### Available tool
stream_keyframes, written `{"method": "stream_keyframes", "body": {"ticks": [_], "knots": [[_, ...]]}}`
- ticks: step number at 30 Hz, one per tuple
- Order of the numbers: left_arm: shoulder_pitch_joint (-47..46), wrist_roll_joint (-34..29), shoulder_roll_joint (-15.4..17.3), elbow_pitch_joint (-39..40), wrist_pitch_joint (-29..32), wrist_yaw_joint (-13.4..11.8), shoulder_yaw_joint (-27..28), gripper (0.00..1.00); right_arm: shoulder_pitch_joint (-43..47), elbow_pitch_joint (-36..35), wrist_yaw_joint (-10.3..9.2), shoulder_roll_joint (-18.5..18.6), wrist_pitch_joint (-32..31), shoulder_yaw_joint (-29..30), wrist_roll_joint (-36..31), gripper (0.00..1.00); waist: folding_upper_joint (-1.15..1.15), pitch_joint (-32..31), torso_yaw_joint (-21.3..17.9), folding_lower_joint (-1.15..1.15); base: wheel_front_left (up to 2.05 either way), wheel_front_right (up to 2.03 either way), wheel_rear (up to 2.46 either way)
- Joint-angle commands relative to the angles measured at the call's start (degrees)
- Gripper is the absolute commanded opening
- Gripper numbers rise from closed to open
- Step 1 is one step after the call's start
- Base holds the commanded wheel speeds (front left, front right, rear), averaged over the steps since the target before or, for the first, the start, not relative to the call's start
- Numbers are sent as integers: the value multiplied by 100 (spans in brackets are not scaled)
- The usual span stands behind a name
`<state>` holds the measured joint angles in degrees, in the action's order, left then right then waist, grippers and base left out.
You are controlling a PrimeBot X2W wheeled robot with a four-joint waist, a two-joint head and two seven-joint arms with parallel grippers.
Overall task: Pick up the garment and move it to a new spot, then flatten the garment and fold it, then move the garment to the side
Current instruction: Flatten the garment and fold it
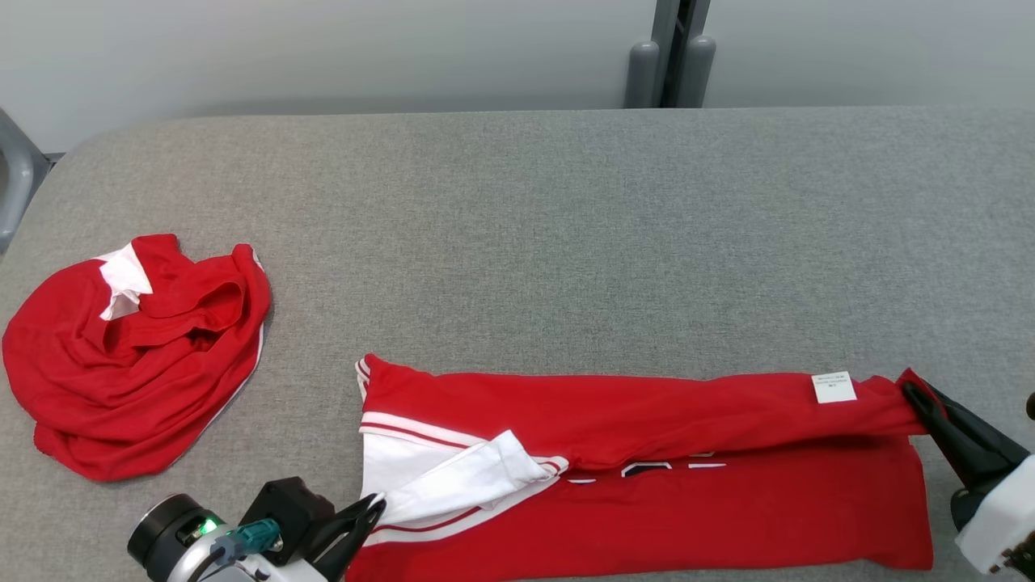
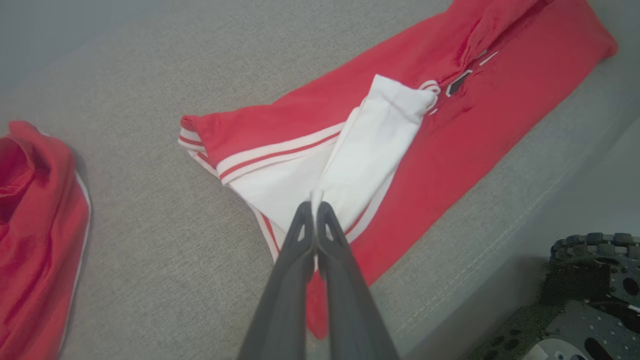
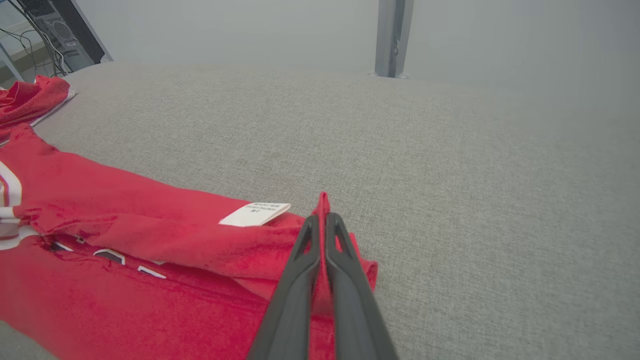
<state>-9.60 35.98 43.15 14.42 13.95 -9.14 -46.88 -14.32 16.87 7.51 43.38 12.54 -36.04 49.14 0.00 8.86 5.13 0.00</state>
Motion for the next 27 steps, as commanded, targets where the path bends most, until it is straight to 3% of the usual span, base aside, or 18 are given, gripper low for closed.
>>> {"method": "stream_keyframes", "body": {"ticks": [1,3,4,5,6,7,8,9,10,15,18,27], "knots": [[79,33,81,42,43,19,3,0,96,-13,-4,105,-49,-21,45,0,0,-15,-17,0,0,0,0],[103,45,130,81,116,24,-31,0,144,-25,-4,204,-132,-85,-13,4,0,-33,-31,0,0,0,0],[118,40,173,90,167,36,-64,0,179,-47,-4,222,-158,-88,-1,40,0,-41,-40,0,0,0,0],[118,40,173,90,167,36,-64,0,179,-47,-4,222,-158,-88,-1,40,0,-41,-40,0,0,0,0],[172,94,203,134,263,45,-116,4,250,-129,-4,258,-221,-97,125,100,0,-56,-59,0,0,0,0],[172,94,203,134,263,45,-116,4,250,-129,-4,258,-221,-97,125,100,0,-56,-59,0,0,0,0],[195,104,223,151,308,40,-136,21,302,-162,-4,291,-266,-80,196,100,0,-63,-68,0,0,0,0],[208,101,239,164,331,-8,-129,79,350,-157,-4,329,-324,-28,276,100,0,-72,-75,0,0,0,0],[211,86,228,166,318,-64,-104,100,395,-89,-4,362,-395,43,349,100,0,-81,-82,0,0,0,0],[110,-158,228,5,108,-338,33,100,460,266,-3,312,-483,442,282,100,0,-124,-117,0,0,0,0],[60,-152,45,-54,-130,-468,147,100,390,425,-4,153,-392,719,97,100,0,-171,-130,0,0,0,0],[-18,-45,-815,-542,-1479,-967,730,100,348,362,-3,-882,64,1607,-409,100,0,-416,-224,0,0,0,0]]}}
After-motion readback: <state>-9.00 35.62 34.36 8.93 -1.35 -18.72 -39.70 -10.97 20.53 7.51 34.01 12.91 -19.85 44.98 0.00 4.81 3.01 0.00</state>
